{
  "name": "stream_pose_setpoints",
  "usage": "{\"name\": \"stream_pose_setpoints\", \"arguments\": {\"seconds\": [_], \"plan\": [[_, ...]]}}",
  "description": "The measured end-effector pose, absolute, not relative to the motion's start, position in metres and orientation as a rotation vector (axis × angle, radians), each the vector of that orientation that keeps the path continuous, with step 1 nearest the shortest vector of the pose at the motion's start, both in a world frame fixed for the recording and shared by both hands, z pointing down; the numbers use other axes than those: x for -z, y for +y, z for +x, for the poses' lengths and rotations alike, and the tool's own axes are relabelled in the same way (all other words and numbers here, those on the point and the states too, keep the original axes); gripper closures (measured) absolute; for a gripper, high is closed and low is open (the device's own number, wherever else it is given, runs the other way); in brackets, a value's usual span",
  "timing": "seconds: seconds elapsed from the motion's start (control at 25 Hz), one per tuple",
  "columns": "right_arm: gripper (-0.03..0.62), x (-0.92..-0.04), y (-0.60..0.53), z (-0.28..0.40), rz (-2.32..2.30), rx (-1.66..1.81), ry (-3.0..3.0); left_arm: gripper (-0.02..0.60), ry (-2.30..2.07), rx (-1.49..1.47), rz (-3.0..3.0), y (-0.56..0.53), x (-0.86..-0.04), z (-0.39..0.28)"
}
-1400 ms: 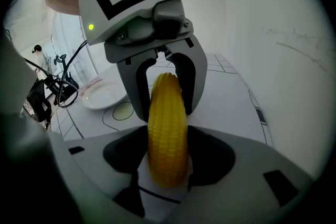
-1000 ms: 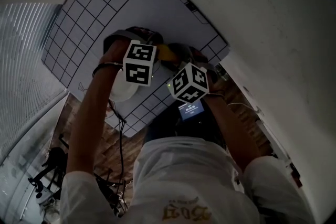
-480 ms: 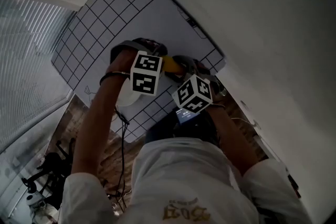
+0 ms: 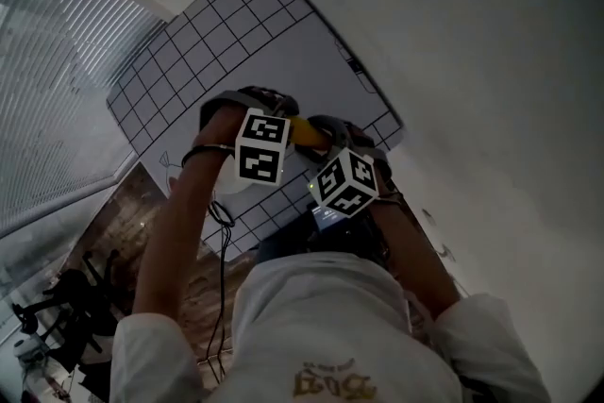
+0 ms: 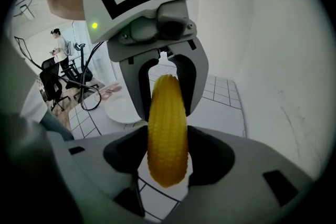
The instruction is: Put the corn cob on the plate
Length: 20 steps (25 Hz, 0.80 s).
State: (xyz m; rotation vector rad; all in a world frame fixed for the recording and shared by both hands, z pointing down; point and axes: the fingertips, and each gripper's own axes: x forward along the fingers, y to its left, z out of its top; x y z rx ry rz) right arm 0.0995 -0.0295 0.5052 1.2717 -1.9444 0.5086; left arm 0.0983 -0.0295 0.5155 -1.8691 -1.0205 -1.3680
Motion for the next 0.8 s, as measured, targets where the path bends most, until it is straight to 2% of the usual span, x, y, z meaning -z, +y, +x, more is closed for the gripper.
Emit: {"name": "stream_pose_setpoints", "arguments": {"seconds": [0.8], "plan": [[0.355, -0.488, -0.071, -0.036, 0.645, -0.140, -2.139, 0.321, -0.429, 1.640, -2.322, -0.070, -0.501, -0.037]]}}
